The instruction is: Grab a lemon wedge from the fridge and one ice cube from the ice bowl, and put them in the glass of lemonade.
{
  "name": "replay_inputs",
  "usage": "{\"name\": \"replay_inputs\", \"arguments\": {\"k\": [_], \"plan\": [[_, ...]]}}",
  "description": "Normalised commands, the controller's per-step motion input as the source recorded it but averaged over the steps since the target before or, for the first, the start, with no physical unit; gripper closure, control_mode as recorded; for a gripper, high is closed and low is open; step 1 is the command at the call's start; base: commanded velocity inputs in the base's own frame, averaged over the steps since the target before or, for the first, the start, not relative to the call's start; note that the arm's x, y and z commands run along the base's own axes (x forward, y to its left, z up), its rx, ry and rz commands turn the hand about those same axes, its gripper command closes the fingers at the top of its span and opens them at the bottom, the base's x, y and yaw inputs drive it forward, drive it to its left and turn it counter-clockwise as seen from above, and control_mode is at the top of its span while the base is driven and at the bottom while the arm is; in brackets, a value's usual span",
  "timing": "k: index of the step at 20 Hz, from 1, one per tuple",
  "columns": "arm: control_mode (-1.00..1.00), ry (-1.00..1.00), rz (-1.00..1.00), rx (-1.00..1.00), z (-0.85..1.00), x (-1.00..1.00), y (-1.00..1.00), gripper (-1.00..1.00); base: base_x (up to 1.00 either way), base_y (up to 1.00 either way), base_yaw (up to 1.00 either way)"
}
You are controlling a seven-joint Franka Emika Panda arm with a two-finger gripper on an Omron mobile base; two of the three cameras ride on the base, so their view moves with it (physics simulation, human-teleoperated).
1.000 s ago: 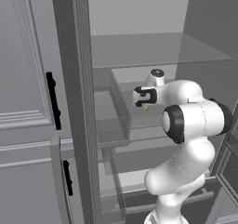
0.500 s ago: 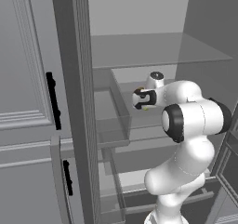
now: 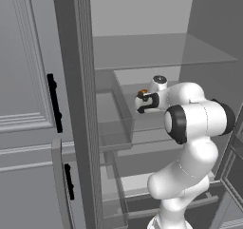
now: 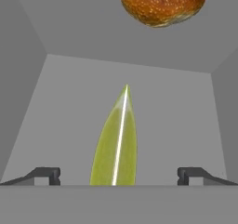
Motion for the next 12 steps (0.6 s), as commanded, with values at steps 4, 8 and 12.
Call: {"name": "replay_inputs", "arguments": {"k": [4,8,12], "plan": [[-1.0,0.0,0.0,0.0,0.0,0.0,0.0,1.0,0.0,0.0,0.0],[-1.0,0.0,0.0,0.0,0.0,0.0,0.0,1.0,0.0,0.0,0.0],[-1.0,0.0,0.0,0.0,0.0,0.0,0.0,1.0,0.0,0.0,0.0]]}}
